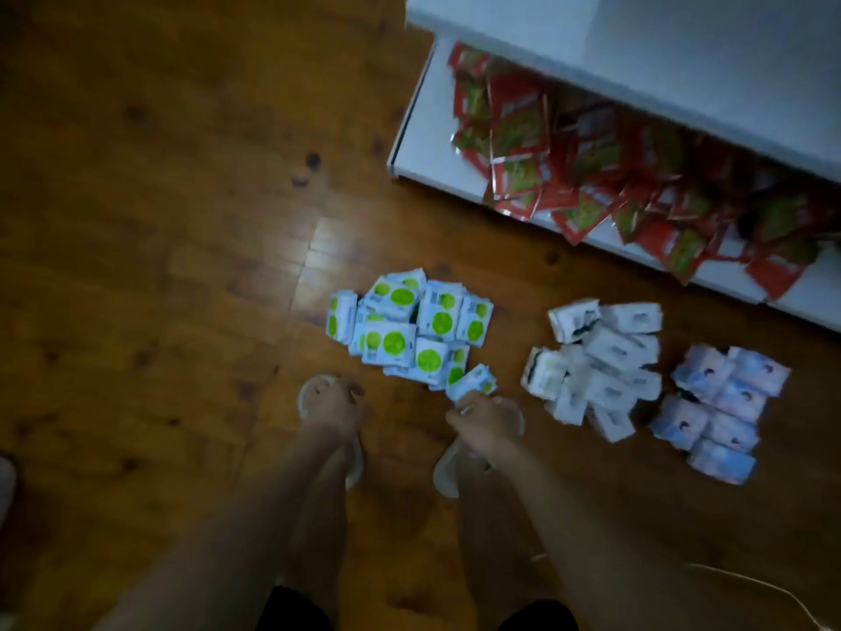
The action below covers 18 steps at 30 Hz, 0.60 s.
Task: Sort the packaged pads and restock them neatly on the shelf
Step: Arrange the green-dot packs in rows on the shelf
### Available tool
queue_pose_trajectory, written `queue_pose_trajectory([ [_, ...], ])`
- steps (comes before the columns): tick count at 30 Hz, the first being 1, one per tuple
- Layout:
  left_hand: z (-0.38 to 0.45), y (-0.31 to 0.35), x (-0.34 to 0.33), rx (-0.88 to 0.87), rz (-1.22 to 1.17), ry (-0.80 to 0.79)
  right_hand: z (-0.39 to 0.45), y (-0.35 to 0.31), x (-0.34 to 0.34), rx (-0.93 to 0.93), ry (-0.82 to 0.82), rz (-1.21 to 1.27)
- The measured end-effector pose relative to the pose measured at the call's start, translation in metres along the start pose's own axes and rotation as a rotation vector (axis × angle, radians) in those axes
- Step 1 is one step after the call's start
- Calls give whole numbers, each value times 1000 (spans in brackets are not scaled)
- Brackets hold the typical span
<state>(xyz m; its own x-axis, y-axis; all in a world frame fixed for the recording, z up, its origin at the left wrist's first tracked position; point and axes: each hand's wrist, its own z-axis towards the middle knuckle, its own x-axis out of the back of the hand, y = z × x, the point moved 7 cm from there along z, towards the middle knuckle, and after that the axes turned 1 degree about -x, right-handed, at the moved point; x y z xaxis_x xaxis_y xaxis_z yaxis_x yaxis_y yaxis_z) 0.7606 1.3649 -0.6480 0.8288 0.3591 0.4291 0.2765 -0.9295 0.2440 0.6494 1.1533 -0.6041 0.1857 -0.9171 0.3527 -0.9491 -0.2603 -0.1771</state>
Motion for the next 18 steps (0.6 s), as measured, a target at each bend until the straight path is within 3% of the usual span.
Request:
queue_pose_trajectory([
  [5, 85, -11, -54, 142, -139, 29, 142, 34, -54, -8, -7, 127],
  [8, 132, -21, -90, 242, -538, 47, 199, 37, -71, 1, 32, 169],
  [12, 176, -33, -128, 410, -908, 41, 251, 39, -92, 34, 104, 273],
  [18, 221, -39, -162, 481, -1136, 0, 298, 46, -106, 8, 166, 319],
])
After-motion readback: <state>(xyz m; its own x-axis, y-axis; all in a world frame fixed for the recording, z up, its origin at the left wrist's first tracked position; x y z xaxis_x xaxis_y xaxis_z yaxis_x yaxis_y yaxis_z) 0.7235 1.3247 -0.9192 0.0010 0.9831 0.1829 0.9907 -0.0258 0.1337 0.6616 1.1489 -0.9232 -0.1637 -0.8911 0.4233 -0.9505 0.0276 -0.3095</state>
